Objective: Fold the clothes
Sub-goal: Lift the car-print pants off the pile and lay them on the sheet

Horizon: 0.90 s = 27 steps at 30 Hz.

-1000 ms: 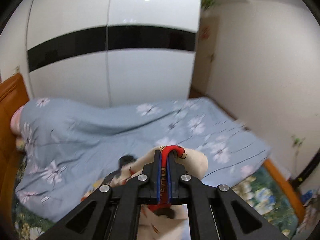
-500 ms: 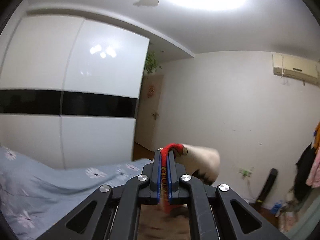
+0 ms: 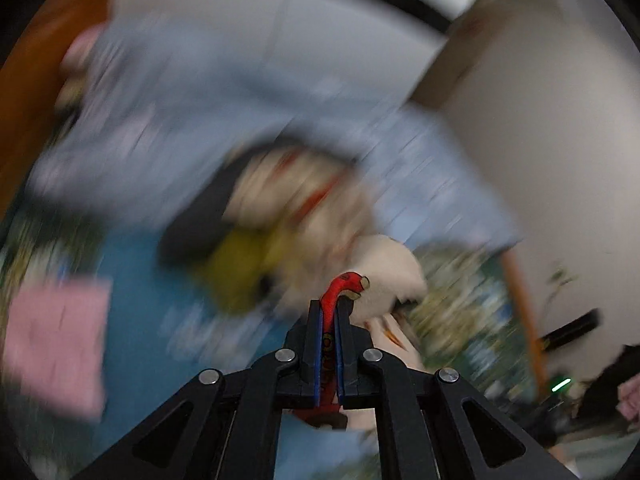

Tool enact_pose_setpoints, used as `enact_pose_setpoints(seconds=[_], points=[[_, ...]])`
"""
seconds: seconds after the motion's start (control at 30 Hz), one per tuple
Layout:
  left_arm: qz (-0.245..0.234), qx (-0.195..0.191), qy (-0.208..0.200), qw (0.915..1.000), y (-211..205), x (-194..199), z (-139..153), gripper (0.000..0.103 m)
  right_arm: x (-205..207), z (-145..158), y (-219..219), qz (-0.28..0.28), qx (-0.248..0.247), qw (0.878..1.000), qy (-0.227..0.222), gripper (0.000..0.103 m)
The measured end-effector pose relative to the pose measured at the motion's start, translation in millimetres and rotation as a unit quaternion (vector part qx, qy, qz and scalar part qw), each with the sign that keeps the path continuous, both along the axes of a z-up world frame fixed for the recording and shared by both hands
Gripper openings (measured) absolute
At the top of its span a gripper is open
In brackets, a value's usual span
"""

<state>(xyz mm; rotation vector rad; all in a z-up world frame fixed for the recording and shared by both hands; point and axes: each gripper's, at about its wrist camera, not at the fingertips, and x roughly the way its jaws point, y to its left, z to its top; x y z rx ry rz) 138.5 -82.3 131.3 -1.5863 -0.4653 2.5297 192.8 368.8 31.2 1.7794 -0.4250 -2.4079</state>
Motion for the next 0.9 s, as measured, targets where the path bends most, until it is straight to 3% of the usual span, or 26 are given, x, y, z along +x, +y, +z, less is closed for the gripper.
enact_pose_setpoints(seconds=[0.07,0.13,0.3,0.33,0.47,0.5,0.83,0.87,0.9], points=[[0.031,-0.016,-0.055,0.9979,-9.2,31.1,-45.6,0.005,-1.4,-14.7,-16.6,0.013,-0.031,0.999,-0.024,0.103],[0.065,-0.021,-0.084,0.9941,-27.3,51.7,-69.5,0.005,-6.6,-25.8,-30.8,0.02,-0.061,0.997,-0.044,0.103],[0.121,-0.013,-0.112,0.9862,-69.4,68.4,-88.7,0.005,-33.5,-54.6,-65.4,-0.007,-0.145,0.987,-0.074,0.102],[0.126,-0.011,-0.115,0.9853,-75.6,68.3,-92.1,0.005,-41.2,-65.1,-69.3,-0.028,-0.168,0.982,-0.084,0.101],[0.134,-0.005,-0.118,0.9838,-89.3,63.2,-107.4,0.007,-71.6,-108.1,-77.7,-0.119,-0.218,0.959,-0.138,0.076],[0.132,-0.005,-0.121,0.9839,-90.8,63.1,-109.7,0.007,-76.7,-117.0,-78.5,-0.137,-0.223,0.954,-0.148,0.073],[0.09,-0.025,-0.143,0.9853,-96.3,57.2,-130.4,0.008,-128.5,-197.7,-90.5,-0.292,-0.264,0.888,-0.236,0.071],[0.091,-0.024,-0.144,0.9851,-98.1,57.0,-132.2,0.008,-129.4,-202.0,-91.1,-0.301,-0.257,0.885,-0.247,0.066],[0.091,-0.023,-0.146,0.9849,-100.0,56.7,-134.2,0.008,-130.1,-206.2,-91.8,-0.308,-0.248,0.881,-0.258,0.052]])
